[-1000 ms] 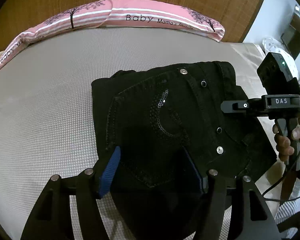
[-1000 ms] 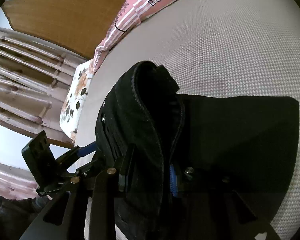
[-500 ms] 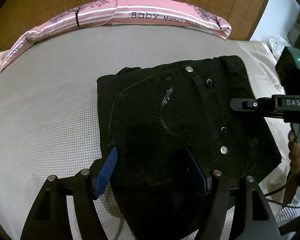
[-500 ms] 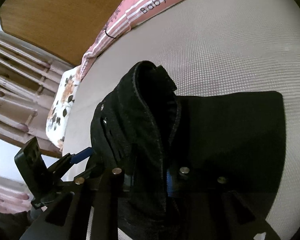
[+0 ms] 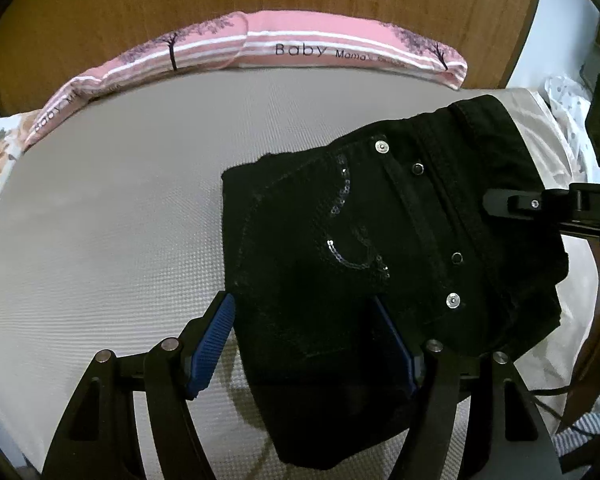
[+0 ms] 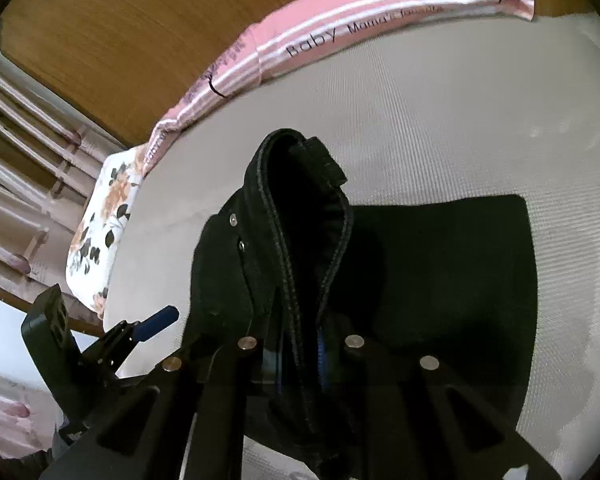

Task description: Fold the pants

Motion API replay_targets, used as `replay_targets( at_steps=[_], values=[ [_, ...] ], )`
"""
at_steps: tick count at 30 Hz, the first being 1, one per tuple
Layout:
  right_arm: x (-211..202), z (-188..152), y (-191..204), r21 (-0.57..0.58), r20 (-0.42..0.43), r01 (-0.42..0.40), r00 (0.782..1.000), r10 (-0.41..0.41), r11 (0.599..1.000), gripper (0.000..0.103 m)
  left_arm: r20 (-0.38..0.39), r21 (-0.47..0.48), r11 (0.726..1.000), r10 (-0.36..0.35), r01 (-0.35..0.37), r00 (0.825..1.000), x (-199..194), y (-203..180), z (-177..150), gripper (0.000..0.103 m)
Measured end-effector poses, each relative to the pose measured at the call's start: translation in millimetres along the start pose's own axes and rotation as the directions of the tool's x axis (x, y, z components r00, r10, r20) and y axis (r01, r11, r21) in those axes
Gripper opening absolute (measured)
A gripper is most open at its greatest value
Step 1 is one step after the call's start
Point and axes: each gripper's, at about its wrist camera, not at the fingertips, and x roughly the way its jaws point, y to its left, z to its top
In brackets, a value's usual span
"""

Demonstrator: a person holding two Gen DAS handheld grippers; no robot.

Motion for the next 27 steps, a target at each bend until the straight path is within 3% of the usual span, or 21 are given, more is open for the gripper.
replay_targets(
  at_steps=[10, 27],
  values=[
    [-37.2, 5.9, -7.8, 0.016, 0.071, 0.018, 0.997, -0.019, 1.000, 0.011, 0.017, -0.024, 1.000, 0.000, 0.001, 1.000, -6.5, 7.1, -4.4, 0.070],
    [-52.0, -11.9, -90.6, 0.178, 0.081, 0.077, 0.992, -0.093, 0.981, 0.010, -0.044, 0.079, 0.995, -0.059, 0.062, 0.997, 19.9, -26.3, -2.3, 0.070]
  ],
)
